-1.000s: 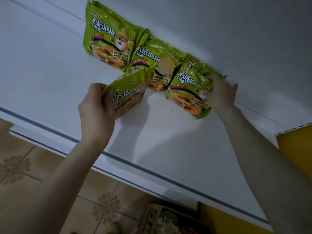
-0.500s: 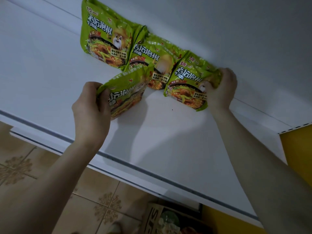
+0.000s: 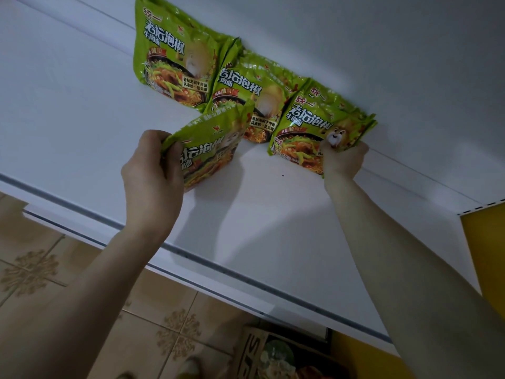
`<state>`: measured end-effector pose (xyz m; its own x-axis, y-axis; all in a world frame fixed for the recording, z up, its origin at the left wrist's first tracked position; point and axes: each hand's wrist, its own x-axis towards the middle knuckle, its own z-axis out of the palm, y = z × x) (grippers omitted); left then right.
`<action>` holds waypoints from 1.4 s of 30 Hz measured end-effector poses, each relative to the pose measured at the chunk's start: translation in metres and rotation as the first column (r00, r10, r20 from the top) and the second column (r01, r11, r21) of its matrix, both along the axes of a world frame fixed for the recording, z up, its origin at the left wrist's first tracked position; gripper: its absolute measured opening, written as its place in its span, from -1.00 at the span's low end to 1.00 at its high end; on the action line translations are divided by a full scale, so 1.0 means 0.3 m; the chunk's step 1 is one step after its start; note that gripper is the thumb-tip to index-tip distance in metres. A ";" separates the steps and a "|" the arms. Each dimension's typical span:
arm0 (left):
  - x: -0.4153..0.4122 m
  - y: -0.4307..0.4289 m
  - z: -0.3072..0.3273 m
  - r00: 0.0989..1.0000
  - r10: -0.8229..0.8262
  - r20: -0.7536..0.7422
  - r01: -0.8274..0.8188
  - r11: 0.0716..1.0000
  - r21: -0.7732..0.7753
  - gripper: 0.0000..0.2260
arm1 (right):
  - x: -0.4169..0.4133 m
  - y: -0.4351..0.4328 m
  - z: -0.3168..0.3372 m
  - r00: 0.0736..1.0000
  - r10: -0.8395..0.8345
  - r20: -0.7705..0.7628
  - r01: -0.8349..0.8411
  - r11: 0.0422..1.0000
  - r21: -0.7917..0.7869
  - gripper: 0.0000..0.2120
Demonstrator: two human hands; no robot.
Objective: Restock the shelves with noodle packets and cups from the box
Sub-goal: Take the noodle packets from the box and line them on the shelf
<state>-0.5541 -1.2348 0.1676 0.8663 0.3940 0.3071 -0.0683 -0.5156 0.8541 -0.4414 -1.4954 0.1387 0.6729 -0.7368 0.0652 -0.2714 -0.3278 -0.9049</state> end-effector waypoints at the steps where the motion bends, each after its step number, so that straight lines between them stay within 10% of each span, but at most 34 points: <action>1: -0.002 -0.001 0.001 1.000 -0.001 0.001 0.001 1.000 -0.004 -0.86 | 0.006 0.004 -0.002 1.000 -0.012 -0.002 0.012 1.000 -0.005 -0.47; 16: -0.015 0.012 0.022 0.999 -0.032 -0.016 0.032 0.999 -0.001 -0.87 | -0.043 -0.008 -0.012 0.985 -0.054 -0.166 0.069 0.994 0.085 -0.26; 24: -0.036 0.097 0.093 0.999 -0.040 -0.006 0.040 0.999 -0.029 -0.87 | -0.186 0.181 0.031 0.986 0.168 0.015 -0.169 0.982 0.087 -0.83; 30: -0.031 0.237 0.142 0.999 -0.021 -0.028 0.018 0.996 -0.086 -0.94 | -0.245 0.432 0.134 0.716 0.693 0.081 -0.668 0.648 0.365 -0.81; 37: -0.022 0.439 0.148 0.999 -0.026 -0.038 0.023 0.996 -0.089 -0.97 | -0.286 0.631 0.143 0.582 0.805 0.116 -0.748 0.473 0.466 -0.65; 42: -0.001 0.547 0.133 0.998 -0.045 -0.040 0.041 0.995 -0.092 -0.94 | -0.307 0.715 0.111 0.474 0.876 0.089 -0.840 0.419 0.345 -0.90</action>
<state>-0.5543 -1.0706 0.2074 0.8943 0.3811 0.2344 -0.0516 -0.4327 0.9001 -0.5335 -1.2807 0.1721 0.9547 0.2656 -0.1339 -0.0935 -0.1596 -0.9827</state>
